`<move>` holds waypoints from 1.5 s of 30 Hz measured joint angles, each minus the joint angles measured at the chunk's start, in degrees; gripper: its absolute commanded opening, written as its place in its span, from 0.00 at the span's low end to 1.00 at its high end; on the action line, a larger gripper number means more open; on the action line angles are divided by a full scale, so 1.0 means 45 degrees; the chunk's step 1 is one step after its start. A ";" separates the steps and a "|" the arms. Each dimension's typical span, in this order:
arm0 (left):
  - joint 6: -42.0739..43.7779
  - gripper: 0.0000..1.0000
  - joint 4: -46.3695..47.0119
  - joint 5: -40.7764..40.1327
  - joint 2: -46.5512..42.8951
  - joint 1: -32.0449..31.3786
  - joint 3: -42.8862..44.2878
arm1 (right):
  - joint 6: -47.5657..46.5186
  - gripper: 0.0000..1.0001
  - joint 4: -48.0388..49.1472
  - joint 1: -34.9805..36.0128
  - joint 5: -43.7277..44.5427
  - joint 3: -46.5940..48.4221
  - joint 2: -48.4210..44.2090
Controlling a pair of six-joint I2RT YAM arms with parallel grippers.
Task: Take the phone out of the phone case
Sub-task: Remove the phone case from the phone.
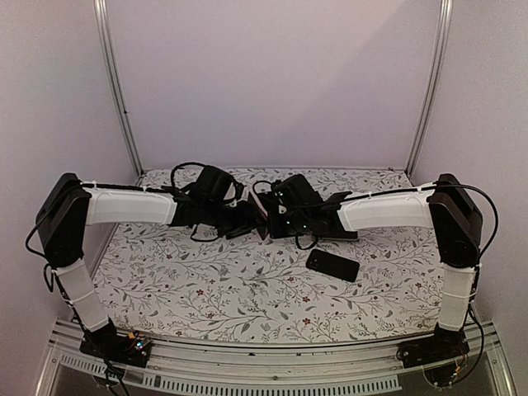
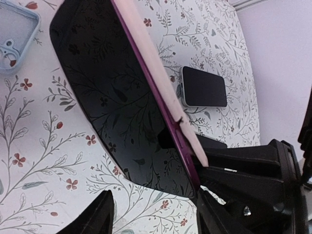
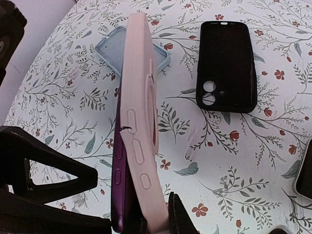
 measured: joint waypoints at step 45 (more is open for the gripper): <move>-0.0277 0.42 0.0194 0.0107 0.2171 0.0175 0.0918 | -0.1787 0.00 -0.0325 0.0661 0.2424 0.0185 0.1277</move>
